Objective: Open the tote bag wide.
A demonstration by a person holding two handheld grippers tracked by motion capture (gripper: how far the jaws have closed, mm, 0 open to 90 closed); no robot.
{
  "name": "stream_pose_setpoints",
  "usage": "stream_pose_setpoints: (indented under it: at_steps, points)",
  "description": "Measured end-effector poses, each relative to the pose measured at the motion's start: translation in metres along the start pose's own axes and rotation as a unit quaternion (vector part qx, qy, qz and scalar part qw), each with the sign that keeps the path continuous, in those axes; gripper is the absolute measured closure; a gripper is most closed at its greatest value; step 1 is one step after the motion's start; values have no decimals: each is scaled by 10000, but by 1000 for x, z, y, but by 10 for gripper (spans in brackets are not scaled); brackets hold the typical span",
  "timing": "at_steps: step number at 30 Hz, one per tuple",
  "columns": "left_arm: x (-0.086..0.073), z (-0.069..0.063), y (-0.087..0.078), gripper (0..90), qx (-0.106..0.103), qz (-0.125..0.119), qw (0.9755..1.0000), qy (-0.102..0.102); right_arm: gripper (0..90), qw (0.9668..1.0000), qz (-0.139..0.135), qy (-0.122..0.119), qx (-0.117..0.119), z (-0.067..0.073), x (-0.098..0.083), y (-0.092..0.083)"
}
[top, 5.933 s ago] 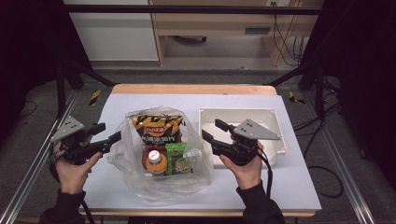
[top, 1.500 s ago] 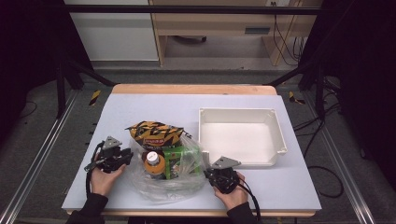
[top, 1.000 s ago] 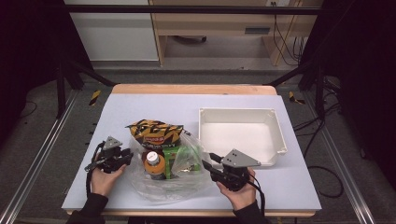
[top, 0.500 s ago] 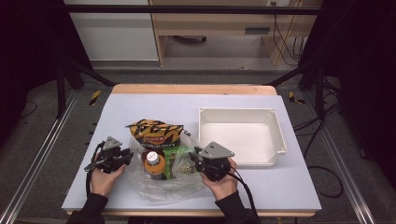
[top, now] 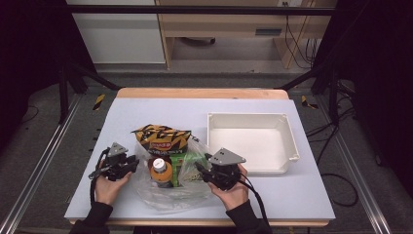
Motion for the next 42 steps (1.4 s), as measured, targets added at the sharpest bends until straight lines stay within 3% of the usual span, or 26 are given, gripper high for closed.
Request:
stream_pose_setpoints:
  at_steps: [1, 2, 3, 4, 5, 8, 11, 13, 14, 15, 17, 18, 19, 22, 24, 25, 26, 29, 32, 42]
  points:
    - [0, 0, 0, 677, 0, 0, 10000, 0, 614, 10000, 0, 0, 0, 0, 0, 0]
    - [0, 1, 0, 679, -2, -4, 10000, -3, 772, 9999, 103, -66, -68, -2, -3, 1]
    - [0, 1, 0, 679, 1, -9, 10000, -4, 832, 9999, 112, -35, -44, -2, -4, 0]
    - [0, 1, 0, 681, 1, -9, 10000, -4, 832, 9999, 112, -35, -44, -2, -4, 0]
    - [0, 1, -1, 682, 3, -11, 10000, -4, 900, 9996, 240, -55, -110, -6, -9, -2]
    - [1, 0, -1, 684, 4, -13, 10000, -4, 900, 9993, 259, -20, -263, -15, -13, -7]
    - [1, 0, 0, 685, 9, -18, 10000, -5, 900, 9995, 37, 119, -293, -20, -13, -13]
    - [0, 0, 0, 685, 11, 3, 10000, 0, 854, 9995, -59, 96, -288, -19, -12, -15]
    - [0, 0, 0, 685, 10, 7, 10000, 12, 743, 9995, -197, 198, -139, -15, -6, -15]
    - [0, 0, 0, 685, 12, -8, 10000, 6, 698, 9995, -205, 237, -27, -11, -3, -15]
    - [0, 0, 0, 685, 10, -7, 10000, 7, 647, 9995, -203, 252, 29, -8, -2, -13]
    - [0, 0, 0, 685, 10, -5, 10000, 2, 521, 9998, -88, 166, 45, -3, -3, -6]
    - [0, 0, 0, 685, 10, -5, 10000, 2, 485, 9999, -20, 118, -30, -3, -4, -3]
    - [0, 0, 0, 686, 10, -9, 10000, 16, 599, 9997, 159, 136, -94, -4, -10, 4]
    - [0, 0, 0, 687, 5, -10, 10000, 1, 782, 9995, 235, 134, -142, -7, -13, 2]
    - [0, 0, 0, 687, 6, -7, 10000, -1, 782, 9995, 235, 134, -142, -7, -13, 2]
    - [0, 0, 0, 687, 6, -14, 10000, 2, 900, 9995, 195, 226, -60, -9, -13, -3]
    - [1, 0, -1, 687, 6, -29, 10000, -3, 900, 9993, 249, 204, -197, -14, -14, -6]
    - [2, 0, -1, 687, -6, -81, 10000, 4, 900, 9985, 219, 352, -363, -25, -19, -11]
    - [2, -2, 3, 687, 6, -7, 10000, 53, 900, 9962, 733, 378, -265, -20, -36, 1]
Point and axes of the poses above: each handheld gripper's, and its own axes: y roughly forward along the jaws, x roughly out of its top, z roughly to its left, the point moved 9 cm from there along y, roughly forward along the jaws, and after that the axes turned 9 degrees about -y, right-handed, at the moved point
